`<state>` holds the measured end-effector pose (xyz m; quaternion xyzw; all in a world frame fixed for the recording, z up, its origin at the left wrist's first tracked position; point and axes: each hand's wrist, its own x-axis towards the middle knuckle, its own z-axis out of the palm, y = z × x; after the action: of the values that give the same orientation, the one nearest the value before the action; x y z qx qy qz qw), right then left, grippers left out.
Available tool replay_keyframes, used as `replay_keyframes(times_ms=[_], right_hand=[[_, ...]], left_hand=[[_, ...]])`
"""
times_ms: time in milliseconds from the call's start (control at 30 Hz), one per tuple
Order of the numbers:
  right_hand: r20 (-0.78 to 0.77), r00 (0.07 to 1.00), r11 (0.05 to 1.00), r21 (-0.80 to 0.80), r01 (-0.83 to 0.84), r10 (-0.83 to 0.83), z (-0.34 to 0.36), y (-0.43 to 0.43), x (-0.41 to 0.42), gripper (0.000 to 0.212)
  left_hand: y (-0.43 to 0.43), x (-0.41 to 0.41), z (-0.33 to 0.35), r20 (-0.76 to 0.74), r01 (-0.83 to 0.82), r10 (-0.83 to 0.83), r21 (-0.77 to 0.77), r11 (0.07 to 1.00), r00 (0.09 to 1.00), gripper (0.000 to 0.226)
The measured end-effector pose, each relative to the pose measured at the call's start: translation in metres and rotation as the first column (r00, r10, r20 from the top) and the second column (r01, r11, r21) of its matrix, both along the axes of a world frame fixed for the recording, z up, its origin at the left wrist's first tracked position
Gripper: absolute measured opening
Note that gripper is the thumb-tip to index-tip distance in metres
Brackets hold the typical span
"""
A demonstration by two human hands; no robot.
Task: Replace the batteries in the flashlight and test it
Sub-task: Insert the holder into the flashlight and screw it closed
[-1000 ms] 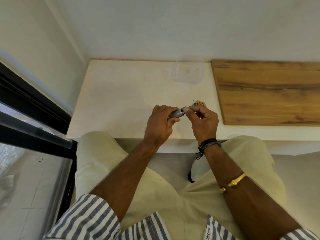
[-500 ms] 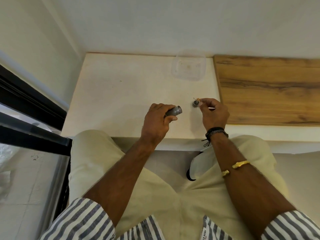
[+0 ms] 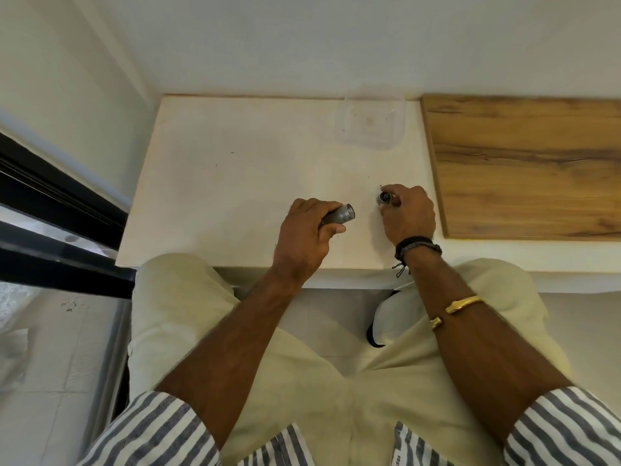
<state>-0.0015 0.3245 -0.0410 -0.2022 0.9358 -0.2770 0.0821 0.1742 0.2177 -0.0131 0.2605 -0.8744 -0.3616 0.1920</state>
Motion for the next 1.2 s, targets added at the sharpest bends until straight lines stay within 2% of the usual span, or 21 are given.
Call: replay_keyframes(times_ms=[167,300,400,533,700,867,1067,1200], right_hand=[[0.007,0.999,0.999,-0.015,-0.034,0.034,0.007,0.000,0.004,0.026],[-0.026,0.999,0.973,-0.226,-0.044,0.039,0.020,0.001,0.016,0.023],[0.039,0.999,0.913,-0.409,-0.017,0.036,0.034,0.004,0.027,0.024],[0.131,0.987,0.858,-0.514,-0.009,0.089,0.045,0.010,0.041,0.025],[0.157,0.955,0.847,-0.514,-0.139,0.252,0.056,0.018,0.054,0.031],[0.165,0.924,0.800,-0.566,-0.197,0.344,0.063,0.025,0.056,0.028],[0.077,0.913,0.809,-0.498,-0.313,0.401,0.057,0.029,0.055,0.033],[0.066,0.912,0.827,-0.454,-0.333,0.404,0.058,0.029,0.058,0.031]], left_hand=[[0.000,0.001,-0.001,0.013,0.019,-0.019,-0.020,1.000,1.000,0.030],[-0.001,0.002,0.002,0.011,0.004,-0.004,-0.030,1.000,1.000,0.030],[-0.001,0.003,0.002,0.015,-0.007,0.007,-0.036,0.999,1.000,0.031],[0.001,0.005,0.001,0.039,-0.003,0.005,-0.053,0.999,0.999,0.030],[0.001,0.008,0.002,0.045,0.005,-0.002,-0.082,0.997,0.999,0.029],[0.000,0.010,0.006,0.046,0.008,-0.003,-0.100,0.995,0.999,0.027],[0.002,0.014,0.010,0.039,0.031,-0.026,-0.124,0.992,0.999,0.026],[0.003,0.014,0.011,0.045,0.050,-0.044,-0.131,0.990,0.998,0.027]])
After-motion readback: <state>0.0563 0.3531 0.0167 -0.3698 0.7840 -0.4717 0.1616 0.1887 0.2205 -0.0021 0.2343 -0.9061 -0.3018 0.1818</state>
